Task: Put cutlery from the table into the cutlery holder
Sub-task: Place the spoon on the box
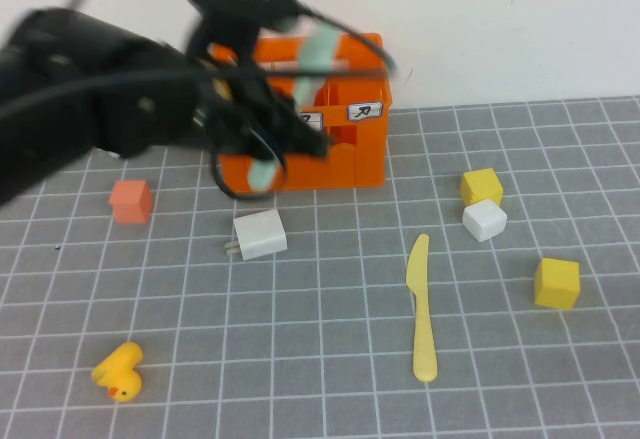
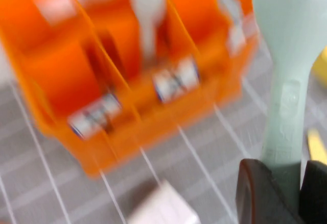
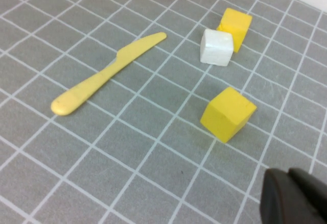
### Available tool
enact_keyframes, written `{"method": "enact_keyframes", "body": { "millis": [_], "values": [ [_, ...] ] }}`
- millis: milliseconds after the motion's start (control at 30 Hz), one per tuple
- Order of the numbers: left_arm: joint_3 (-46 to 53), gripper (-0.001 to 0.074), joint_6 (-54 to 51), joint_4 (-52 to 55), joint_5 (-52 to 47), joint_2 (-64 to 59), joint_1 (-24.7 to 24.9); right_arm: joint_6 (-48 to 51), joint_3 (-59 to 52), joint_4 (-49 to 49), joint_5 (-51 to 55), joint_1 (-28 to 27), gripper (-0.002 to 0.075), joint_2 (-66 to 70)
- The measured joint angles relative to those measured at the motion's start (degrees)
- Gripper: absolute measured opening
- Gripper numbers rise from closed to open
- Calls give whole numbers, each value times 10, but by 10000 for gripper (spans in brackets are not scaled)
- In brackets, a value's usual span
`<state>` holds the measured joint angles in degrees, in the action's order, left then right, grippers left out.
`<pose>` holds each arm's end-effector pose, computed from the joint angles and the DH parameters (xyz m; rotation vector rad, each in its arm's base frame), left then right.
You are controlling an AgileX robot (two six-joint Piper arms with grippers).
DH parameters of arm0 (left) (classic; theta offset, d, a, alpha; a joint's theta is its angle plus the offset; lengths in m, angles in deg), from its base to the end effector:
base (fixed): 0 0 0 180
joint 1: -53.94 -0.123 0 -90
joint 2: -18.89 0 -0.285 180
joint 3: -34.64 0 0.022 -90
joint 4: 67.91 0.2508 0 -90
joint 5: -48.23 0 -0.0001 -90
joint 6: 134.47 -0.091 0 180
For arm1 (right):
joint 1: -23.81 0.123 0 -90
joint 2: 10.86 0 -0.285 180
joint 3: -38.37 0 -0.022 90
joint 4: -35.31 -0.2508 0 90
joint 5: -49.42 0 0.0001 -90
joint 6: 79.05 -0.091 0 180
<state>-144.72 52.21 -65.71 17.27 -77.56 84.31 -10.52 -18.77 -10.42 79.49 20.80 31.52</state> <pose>0.3074 -0.1780 0.3409 0.4881 2.1992 -0.3104 0.1144 0.0267 0.2509 -0.6395 1.9808 0.0718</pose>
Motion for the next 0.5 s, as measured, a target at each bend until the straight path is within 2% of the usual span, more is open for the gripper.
{"method": "enact_keyframes", "body": {
  "millis": [200,500],
  "values": [
    [2,139,0,-22,92,15,-44,0,0,0,-9,0,-3,0],
    [37,139,1,-49,211,15,-52,0,0,-1,-13,0,-3,0]
  ]
}}
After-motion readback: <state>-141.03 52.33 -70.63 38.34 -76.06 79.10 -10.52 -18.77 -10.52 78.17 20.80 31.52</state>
